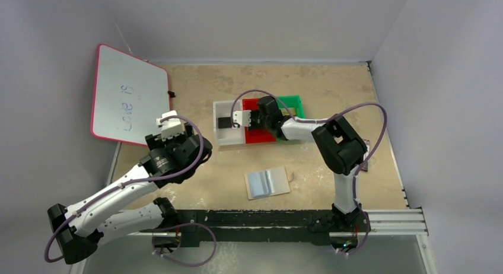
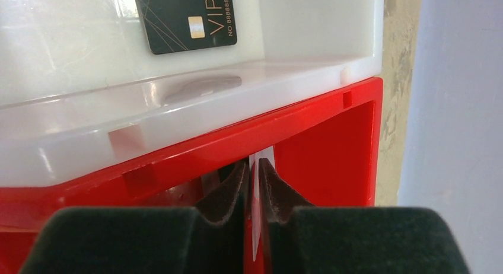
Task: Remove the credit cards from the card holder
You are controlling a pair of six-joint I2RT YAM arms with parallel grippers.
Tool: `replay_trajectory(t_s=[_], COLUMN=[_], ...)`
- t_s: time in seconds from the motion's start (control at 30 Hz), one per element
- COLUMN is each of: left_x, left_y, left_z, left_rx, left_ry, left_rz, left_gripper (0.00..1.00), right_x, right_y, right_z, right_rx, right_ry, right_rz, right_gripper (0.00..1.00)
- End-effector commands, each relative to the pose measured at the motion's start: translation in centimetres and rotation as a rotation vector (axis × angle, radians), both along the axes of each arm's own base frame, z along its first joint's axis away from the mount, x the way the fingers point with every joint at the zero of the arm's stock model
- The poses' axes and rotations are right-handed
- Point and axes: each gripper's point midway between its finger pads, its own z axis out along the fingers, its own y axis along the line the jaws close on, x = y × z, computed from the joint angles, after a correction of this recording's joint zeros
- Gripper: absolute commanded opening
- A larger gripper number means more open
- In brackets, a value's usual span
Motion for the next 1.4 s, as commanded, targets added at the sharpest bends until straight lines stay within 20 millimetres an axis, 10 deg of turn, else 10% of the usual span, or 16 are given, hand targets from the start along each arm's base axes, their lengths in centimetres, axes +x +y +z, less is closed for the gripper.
replay_trajectory(t_s=[0.0, 0.47, 0.63, 1.03, 1.37], left_x=[0.1, 0.3, 0.3, 0.3, 0.3], left_y=[0.5, 0.2, 0.2, 0.2, 0.2], left_z=[2.1, 1.8, 1.8, 1.7, 1.7], left_rx=[-0.029, -0.019, -0.017, -0.014, -0.014], left_ry=[-0.069, -0.052, -0.051, -0.048, -0.047], left_rz=[0.034, 0.028, 0.027, 0.028, 0.031], left_gripper=[0.84, 0.84, 0.84, 0.84, 0.84], right_x=[0.6, -2.1, -1.3, -4.2, -3.4], right_y=[0.8, 0.5, 0.4, -0.9, -2.3], right_z=[2.8, 6.2, 9.2, 1.6, -2.6], right_rx=[0.053, 0.156, 0.440, 0.545, 0.458], right_ry=[-0.050, 0.067, 0.205, 0.674, 0.646], right_rz=[0.024, 0.035, -0.205, -0.713, -0.861], right_gripper=[0.19, 0.49, 0.28, 0.00, 0.00])
